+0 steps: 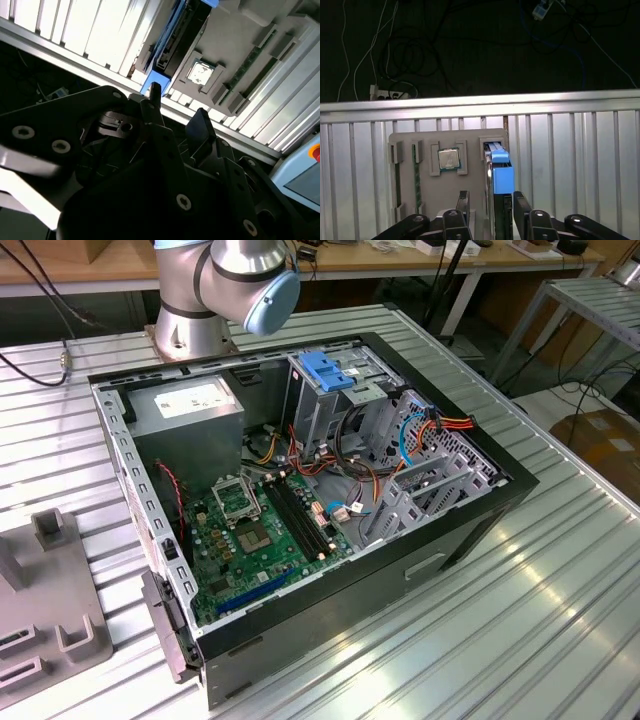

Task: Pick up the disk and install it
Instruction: 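Pick up the disk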

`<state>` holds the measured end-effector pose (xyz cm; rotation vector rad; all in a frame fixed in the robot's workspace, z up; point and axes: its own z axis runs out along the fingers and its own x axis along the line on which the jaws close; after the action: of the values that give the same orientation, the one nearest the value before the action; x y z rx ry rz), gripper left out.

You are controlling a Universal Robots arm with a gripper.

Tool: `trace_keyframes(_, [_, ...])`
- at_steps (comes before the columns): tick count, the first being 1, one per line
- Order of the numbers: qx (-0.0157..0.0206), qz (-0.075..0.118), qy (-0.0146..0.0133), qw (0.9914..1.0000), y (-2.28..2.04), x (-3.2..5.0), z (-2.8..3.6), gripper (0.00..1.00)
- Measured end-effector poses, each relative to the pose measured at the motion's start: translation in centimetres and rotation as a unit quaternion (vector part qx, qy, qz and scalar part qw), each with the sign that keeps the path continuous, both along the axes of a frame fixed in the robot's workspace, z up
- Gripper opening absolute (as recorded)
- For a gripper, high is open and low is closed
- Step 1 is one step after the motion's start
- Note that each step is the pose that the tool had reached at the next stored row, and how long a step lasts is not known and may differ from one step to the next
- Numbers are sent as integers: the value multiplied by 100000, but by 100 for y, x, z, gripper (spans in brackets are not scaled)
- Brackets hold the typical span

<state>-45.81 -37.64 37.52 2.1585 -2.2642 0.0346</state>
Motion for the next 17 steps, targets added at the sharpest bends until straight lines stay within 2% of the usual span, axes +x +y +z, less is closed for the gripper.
trace_keyframes(8, [0, -1, 1, 100000, 0, 0, -2, 48])
trace_keyframes(9, [-1, 1545, -59, 99988, 42, -2, -75, 48])
trace_keyframes(10, [1, 2854, -99, 99959, 66, -11, -143, 48])
trace_keyframes(11, [-5, 3072, -106, 99953, 66, -42, -184, 48])
trace_keyframes(14, [0, 3094, -326, 99952, 66, -52, -222, 48])
trace_keyframes(17, [-8, 3085, -326, 99952, 67, -53, -277, 48])
